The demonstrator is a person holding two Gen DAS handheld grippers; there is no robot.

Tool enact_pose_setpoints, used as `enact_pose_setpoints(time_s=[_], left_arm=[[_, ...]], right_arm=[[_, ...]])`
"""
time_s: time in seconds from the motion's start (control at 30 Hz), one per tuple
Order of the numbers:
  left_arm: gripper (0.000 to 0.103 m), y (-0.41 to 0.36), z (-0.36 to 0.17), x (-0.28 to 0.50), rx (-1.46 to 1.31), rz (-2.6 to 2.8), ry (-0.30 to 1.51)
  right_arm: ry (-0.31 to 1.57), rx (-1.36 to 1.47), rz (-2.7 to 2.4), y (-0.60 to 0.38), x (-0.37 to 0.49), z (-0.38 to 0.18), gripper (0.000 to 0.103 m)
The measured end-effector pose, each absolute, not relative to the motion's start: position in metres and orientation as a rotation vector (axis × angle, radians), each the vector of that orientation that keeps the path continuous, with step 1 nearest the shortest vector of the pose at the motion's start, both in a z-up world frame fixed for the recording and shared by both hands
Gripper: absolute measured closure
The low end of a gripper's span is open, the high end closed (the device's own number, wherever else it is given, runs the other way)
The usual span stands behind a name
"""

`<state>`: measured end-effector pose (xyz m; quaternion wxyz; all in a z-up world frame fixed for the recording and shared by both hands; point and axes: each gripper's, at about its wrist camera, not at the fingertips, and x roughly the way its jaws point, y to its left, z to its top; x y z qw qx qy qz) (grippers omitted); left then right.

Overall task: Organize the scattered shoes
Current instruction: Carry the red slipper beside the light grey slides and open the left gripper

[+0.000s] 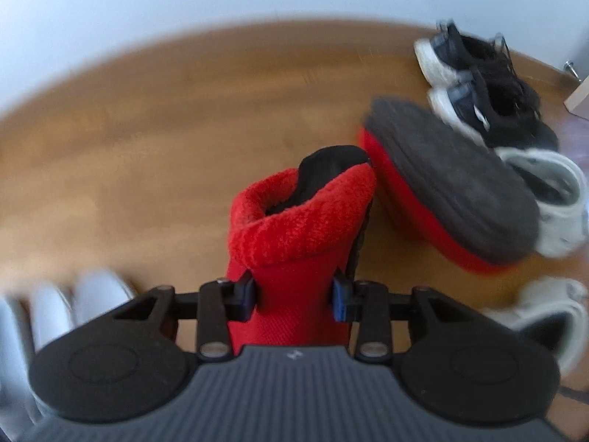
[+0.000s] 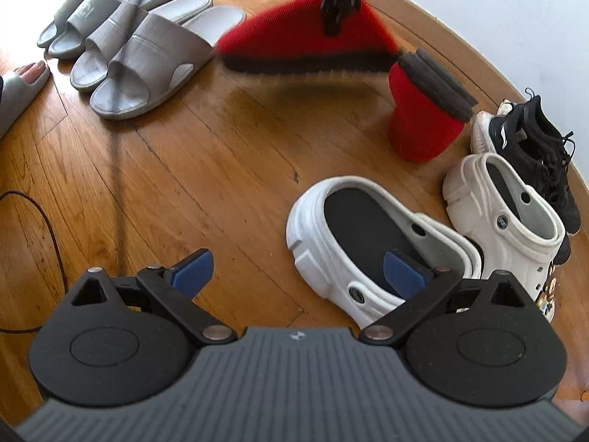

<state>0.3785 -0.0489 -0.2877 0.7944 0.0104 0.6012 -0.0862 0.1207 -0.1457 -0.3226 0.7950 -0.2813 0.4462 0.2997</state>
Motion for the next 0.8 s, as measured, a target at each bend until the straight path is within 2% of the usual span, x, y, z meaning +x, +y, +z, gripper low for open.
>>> enact_pose_setpoints(time_s=[0.13, 0.3, 0.4, 0.53, 0.67, 0.73, 0.8], left_arm=[[0.043, -0.06, -0.286, 0.365, 0.092, -0.286, 1.264], [0.04, -0.043, -0.256, 0.343, 0.109, -0.403, 1.227], [0.026, 0.003, -0.228, 0.312, 0.122, -0.42, 1.193], [0.025, 0.077, -0.211, 0.274, 0.095, -0.401, 1.19], [0.025, 0.166, -0.211, 0.245, -0.118, -0.183, 1.25], [0.025, 0.191, -0.212, 0.236, -0.213, -0.119, 1.262], [0.025, 0.201, -0.212, 0.233, -0.249, -0.082, 1.256]], right_arm=[[0.948, -0.601, 0.64, -0.145, 0.122, -0.322, 0.003], [0.998, -0.516, 0.649, -0.147, 0.132, -0.32, 0.002], [1.059, -0.428, 0.656, -0.149, 0.141, -0.32, 0.002], [1.137, -0.309, 0.663, -0.152, 0.154, -0.319, 0.001], [1.265, -0.016, 0.619, -0.148, 0.189, -0.322, 0.001], [1.303, 0.177, 0.559, -0.14, 0.216, -0.324, 0.001], [1.279, 0.191, 0.534, -0.131, 0.226, -0.326, 0.001]])
